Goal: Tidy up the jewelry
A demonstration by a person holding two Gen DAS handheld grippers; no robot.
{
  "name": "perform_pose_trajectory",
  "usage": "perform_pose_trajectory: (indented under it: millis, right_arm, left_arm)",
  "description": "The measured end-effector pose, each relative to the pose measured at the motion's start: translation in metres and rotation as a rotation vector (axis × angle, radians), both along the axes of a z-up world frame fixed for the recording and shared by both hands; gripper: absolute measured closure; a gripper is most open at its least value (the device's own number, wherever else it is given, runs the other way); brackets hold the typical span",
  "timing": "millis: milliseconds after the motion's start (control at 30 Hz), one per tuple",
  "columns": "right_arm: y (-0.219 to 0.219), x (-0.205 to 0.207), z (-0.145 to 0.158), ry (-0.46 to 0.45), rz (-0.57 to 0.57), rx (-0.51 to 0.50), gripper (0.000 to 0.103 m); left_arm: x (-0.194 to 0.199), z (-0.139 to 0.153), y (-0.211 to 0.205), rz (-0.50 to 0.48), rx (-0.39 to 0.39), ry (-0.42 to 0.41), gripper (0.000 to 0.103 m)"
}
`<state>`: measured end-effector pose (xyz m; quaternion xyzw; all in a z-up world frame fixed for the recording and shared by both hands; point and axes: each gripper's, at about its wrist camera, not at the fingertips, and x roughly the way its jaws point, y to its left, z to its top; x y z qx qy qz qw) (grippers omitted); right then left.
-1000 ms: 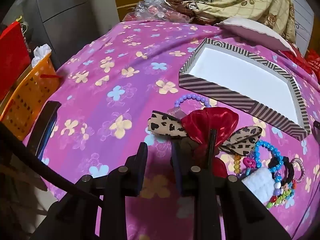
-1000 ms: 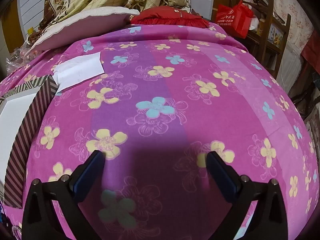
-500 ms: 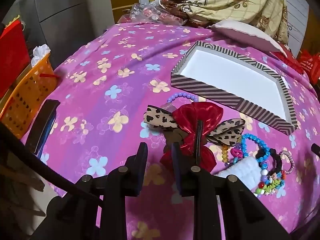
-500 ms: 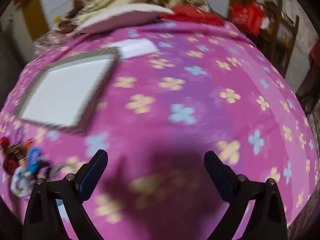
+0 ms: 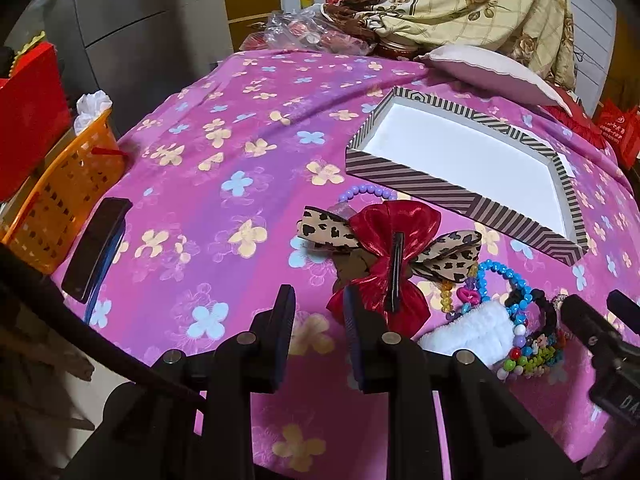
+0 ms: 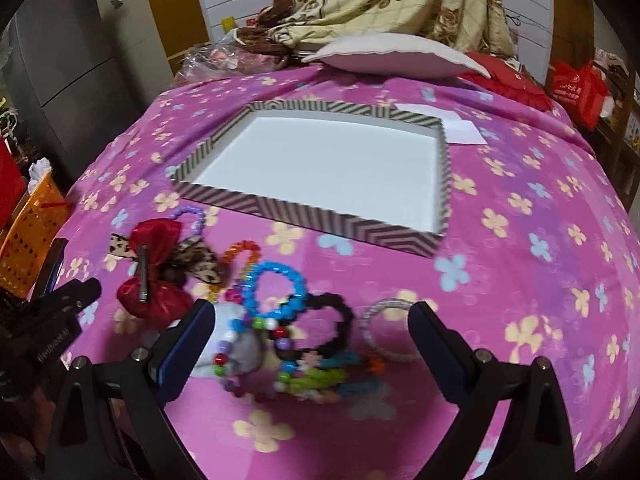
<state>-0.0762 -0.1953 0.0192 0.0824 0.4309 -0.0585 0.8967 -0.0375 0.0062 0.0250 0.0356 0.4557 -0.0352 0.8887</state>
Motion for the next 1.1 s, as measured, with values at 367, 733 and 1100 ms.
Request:
perform_pose_trajectory:
  millis: [367,733,1100]
  right_arm:
    - [0.009,0.001,-0.001,0.013,0.006,-0.003,0.004]
    - [0.017,0.002,0.000,0.014,0.031,0.010,0.004]
    - [0.018,0.001,0.000,0.015,0.034,0.023,0.004]
  left_arm:
    - [0.000,0.001,0.001,0.002,-0.010,0.009,0.058]
    - [-0.001,-0.001,-0.002,0.005,-0.014,0.019,0.058]
    - [-0.002,-0.002,-0.001,0.009,-0.016,0.026,0.058]
